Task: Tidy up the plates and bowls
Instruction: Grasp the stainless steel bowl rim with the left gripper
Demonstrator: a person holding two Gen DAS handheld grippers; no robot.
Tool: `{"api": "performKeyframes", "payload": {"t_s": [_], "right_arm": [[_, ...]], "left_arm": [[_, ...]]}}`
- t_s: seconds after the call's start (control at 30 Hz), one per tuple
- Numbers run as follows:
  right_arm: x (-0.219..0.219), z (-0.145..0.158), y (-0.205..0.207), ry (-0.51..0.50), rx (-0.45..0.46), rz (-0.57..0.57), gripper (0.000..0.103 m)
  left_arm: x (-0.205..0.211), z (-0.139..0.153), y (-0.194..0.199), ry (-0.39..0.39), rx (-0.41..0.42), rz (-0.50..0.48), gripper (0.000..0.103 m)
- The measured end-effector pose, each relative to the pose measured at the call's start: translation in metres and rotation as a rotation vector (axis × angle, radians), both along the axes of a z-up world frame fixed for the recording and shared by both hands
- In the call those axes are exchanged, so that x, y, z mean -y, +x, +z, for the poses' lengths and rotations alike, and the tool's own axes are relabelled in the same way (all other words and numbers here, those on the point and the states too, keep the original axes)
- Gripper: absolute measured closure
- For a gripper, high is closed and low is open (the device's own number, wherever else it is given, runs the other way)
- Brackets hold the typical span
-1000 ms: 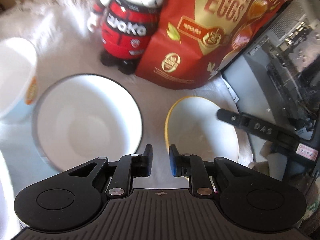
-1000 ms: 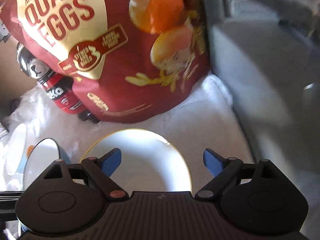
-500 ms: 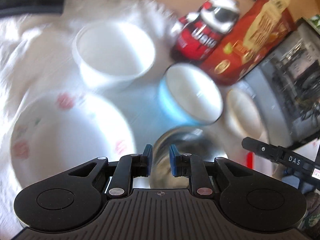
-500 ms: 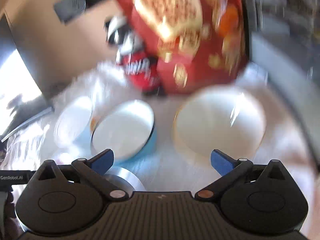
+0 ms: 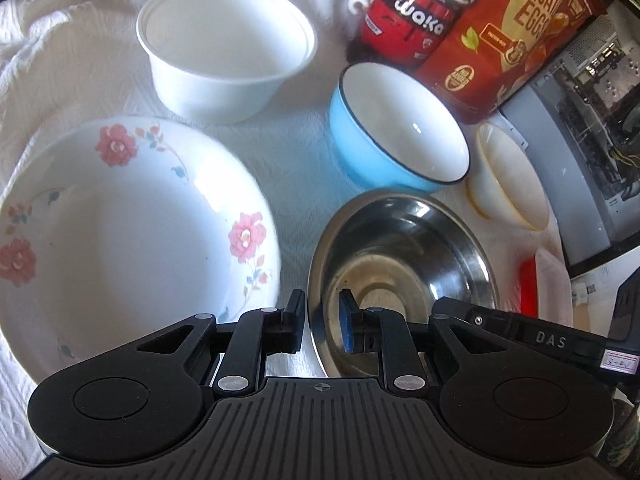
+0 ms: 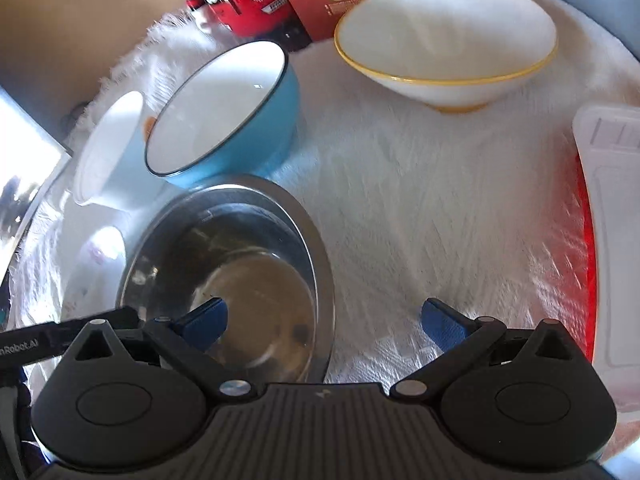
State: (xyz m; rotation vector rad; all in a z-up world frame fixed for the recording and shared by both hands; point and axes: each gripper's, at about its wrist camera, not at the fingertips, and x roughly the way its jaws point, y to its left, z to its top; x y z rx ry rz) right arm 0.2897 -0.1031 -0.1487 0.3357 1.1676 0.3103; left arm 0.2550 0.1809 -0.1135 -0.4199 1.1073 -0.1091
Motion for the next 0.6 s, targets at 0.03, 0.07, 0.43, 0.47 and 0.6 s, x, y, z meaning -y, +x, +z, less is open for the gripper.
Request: {"api": "performKeyframes", "payload": {"t_s": [0.03, 0.07, 0.43, 0.47, 0.6], "right_arm": [[0.0, 0.0, -0.001, 0.001, 0.003, 0.012, 0.0], [0.002, -0.001, -0.001, 0.009, 0.004, 0.015, 0.0], [0.002, 0.005, 0.017, 0.025, -0.054, 0.119, 0.006], [0.001, 0.008, 0.016, 0.012, -0.016, 0.131, 0.01], [-0.012, 0.011, 0.013, -0.061, 0.038, 0.187, 0.042]], "left_arm": [[0.001, -0.001, 0.001, -0.001, -0.005, 0.001, 0.083], [0.001, -0.003, 0.003, -0.002, -0.009, 0.003, 0.083], [0.009, -0.021, 0.016, -0.062, -0.082, 0.045, 0.084], [0.01, -0.024, 0.017, -0.097, -0.095, 0.047, 0.084], [0.018, -0.026, 0.011, -0.13, -0.113, 0.017, 0.086]]}}
